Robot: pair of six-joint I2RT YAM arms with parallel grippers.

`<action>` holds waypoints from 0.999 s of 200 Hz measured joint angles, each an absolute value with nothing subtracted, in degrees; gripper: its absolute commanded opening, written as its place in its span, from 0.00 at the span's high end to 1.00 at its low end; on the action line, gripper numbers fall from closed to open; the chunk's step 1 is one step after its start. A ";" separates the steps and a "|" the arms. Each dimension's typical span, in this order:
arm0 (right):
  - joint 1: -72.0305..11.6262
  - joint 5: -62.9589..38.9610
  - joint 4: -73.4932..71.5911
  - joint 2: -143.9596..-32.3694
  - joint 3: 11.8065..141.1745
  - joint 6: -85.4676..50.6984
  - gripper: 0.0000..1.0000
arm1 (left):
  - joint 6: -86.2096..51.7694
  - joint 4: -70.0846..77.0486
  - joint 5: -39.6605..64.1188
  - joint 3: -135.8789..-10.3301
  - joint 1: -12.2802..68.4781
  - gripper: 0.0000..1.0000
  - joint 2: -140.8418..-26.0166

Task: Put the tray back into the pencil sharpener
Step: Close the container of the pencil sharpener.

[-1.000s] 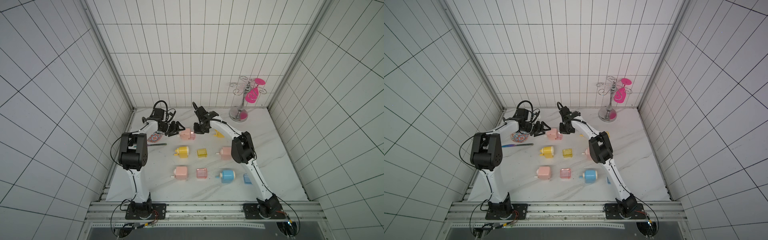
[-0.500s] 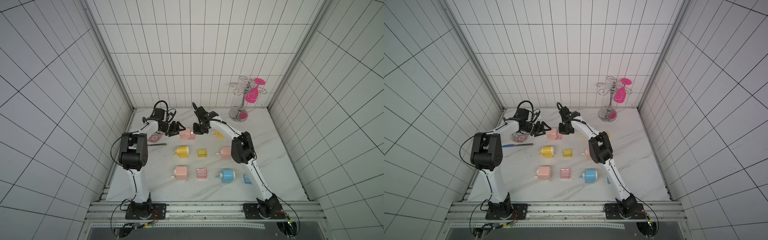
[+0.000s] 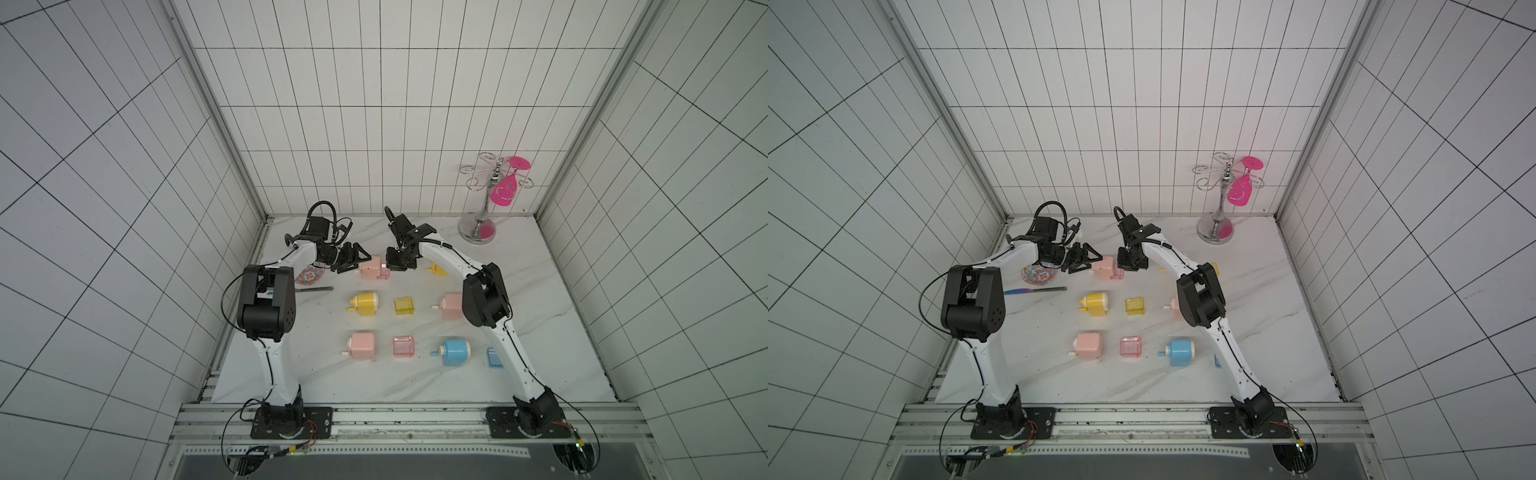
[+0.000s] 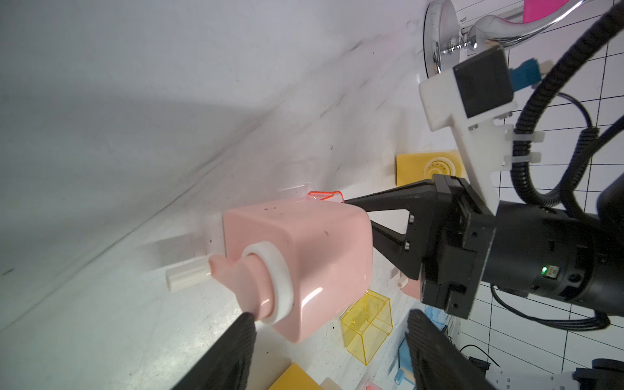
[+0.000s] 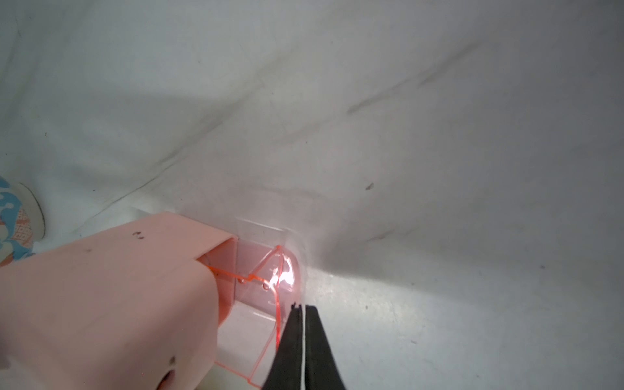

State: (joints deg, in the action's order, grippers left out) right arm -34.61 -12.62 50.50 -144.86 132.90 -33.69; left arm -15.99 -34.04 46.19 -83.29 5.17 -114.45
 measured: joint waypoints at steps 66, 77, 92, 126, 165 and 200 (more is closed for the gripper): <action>-34.65 -15.53 48.42 -144.86 132.16 -34.79 0.92 | -15.99 -33.45 46.24 -82.59 5.21 0.26 -114.45; -34.65 -15.92 48.03 -144.86 132.09 -34.98 0.92 | -16.01 -33.41 46.24 -82.56 5.21 0.26 -114.45; -34.65 -16.80 47.16 -144.86 131.83 -35.35 0.92 | -16.01 -33.39 46.24 -82.54 5.21 0.26 -114.45; -34.65 -18.68 45.32 -144.86 130.87 -36.23 0.92 | -16.01 -33.28 46.24 -82.52 5.21 0.26 -114.48; -34.65 -19.90 43.97 -144.86 130.32 -37.15 0.92 | -16.01 -33.26 46.24 -82.52 5.26 0.26 -114.45; -34.63 -20.16 43.75 -144.86 130.21 -37.60 0.92 | -16.01 -33.26 46.22 -82.52 5.26 0.26 -114.45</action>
